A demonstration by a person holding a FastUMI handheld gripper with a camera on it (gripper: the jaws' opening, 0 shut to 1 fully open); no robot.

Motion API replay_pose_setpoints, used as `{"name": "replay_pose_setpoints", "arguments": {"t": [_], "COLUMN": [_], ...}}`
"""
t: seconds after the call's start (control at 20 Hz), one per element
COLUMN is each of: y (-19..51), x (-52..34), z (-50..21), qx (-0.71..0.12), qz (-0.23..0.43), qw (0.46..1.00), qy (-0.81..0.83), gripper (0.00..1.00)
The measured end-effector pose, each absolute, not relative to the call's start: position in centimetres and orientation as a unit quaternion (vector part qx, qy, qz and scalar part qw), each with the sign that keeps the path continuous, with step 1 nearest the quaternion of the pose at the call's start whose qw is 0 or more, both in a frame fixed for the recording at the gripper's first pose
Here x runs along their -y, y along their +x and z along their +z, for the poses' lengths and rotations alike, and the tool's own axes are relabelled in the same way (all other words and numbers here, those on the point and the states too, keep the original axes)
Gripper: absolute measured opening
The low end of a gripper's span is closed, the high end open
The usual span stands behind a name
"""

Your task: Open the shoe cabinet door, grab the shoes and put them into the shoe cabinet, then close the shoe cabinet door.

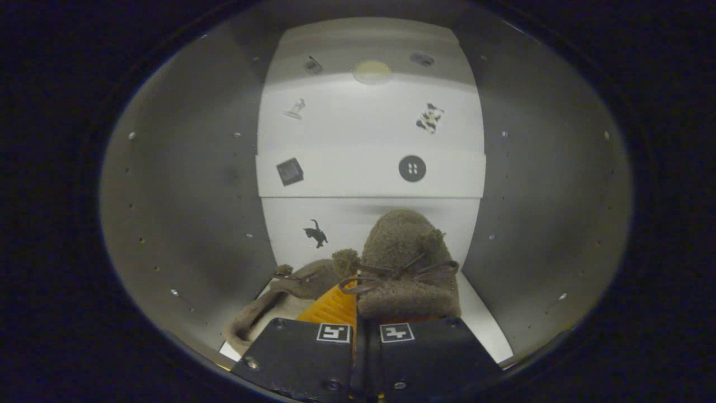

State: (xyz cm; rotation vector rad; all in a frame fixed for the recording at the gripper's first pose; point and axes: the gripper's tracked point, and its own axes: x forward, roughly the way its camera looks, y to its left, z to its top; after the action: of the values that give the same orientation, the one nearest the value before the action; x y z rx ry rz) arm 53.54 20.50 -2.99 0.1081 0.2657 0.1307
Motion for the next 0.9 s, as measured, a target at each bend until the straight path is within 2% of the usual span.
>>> {"name": "replay_pose_setpoints", "arguments": {"t": [0.3,0.6,0.8,0.9], "y": [55.4,55.7,53.9,52.8], "x": [-19.8,-20.3,-20.9,-20.7], "z": [-6.9,-7.7,-6.9,-6.3], "qx": [-0.193,-0.238,-0.230,-0.217], "qz": [0.045,0.045,0.049,0.049], "qw": [0.979,0.969,0.971,0.974], "qy": [0.056,0.048,0.051,0.049], "gripper": [0.06,0.20,0.53,0.55]}}
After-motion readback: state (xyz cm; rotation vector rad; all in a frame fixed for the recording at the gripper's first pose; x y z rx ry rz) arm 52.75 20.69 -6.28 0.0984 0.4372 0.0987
